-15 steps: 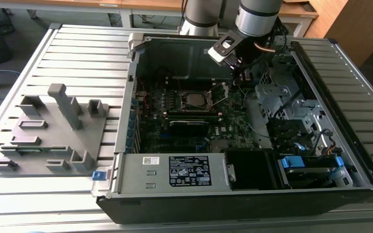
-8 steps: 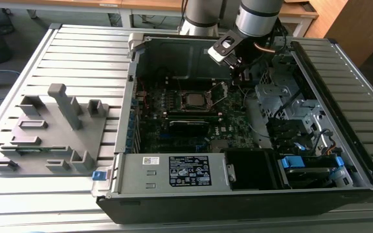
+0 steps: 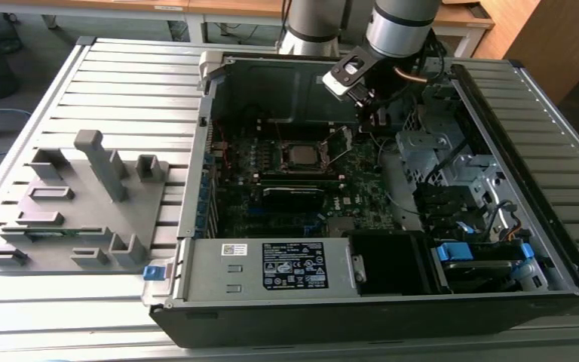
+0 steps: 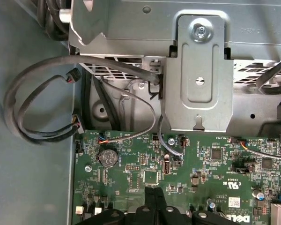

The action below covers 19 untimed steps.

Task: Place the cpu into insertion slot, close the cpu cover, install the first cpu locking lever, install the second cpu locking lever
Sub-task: 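Close the cpu cover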

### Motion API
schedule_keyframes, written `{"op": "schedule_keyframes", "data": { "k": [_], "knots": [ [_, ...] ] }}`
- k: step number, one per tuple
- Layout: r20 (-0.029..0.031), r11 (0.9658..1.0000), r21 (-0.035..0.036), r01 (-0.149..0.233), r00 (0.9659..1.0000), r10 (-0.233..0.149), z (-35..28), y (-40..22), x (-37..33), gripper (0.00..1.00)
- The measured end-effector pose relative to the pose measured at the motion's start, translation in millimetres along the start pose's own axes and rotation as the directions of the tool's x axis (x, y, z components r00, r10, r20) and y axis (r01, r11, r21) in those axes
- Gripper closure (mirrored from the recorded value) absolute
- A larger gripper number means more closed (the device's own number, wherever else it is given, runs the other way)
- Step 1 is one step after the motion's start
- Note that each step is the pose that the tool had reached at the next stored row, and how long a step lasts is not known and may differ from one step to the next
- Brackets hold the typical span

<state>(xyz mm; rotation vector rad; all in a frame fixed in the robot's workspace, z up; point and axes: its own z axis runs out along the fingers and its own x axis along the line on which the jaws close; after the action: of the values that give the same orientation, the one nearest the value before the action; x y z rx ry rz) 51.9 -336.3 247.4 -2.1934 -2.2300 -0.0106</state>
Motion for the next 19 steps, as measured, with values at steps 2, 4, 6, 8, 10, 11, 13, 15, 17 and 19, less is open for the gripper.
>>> {"op": "schedule_keyframes", "data": {
  "k": [2, 4, 6, 8, 10, 11, 13, 15, 17, 19],
  "knots": [
    [-0.0001, 1.0, -0.001, 0.0, 1.0, 0.0, 0.1, -3.9, 0.1, 0.89],
    [-0.0006, 1.0, -0.0032, 0.0, 1.0, 0.0, 0.2, -10.2, 0.2, 0.89],
    [-0.0011, 1.0, -0.0076, 0.0, 1.0, 0.0, 0.3, -19.1, 0.3, 0.89],
    [-0.0015, 0.9999, -0.0125, 0.0, 1.0, 0.0, 0.4, -28.1, 0.5, 0.89],
    [-0.0015, 0.9998, -0.0177, 0.0, 1.0, 0.0, 0.4, -37.1, 0.6, 0.89],
    [-0.0017, 0.9998, -0.0201, 0.0, 1.0, 0.0, 0.5, -41.6, 0.6, 0.89],
    [-0.002, 0.9997, -0.0249, 0.0, 1.0, 0.0, 0.8, -51.0, 0.8, 0.89],
    [-0.0018, 0.9996, -0.0289, 0.0, 1.0, 0.0, 1.0, -60.0, 1.0, 0.89],
    [-0.0017, 0.9995, -0.0321, 0.001, 1.0, -0.001, 1.2, -68.2, 1.1, 0.89],
    [-0.0017, 0.9995, -0.0325, 0.001, 1.0, -0.001, 1.3, -69.3, 1.2, 0.89]
  ]
}}
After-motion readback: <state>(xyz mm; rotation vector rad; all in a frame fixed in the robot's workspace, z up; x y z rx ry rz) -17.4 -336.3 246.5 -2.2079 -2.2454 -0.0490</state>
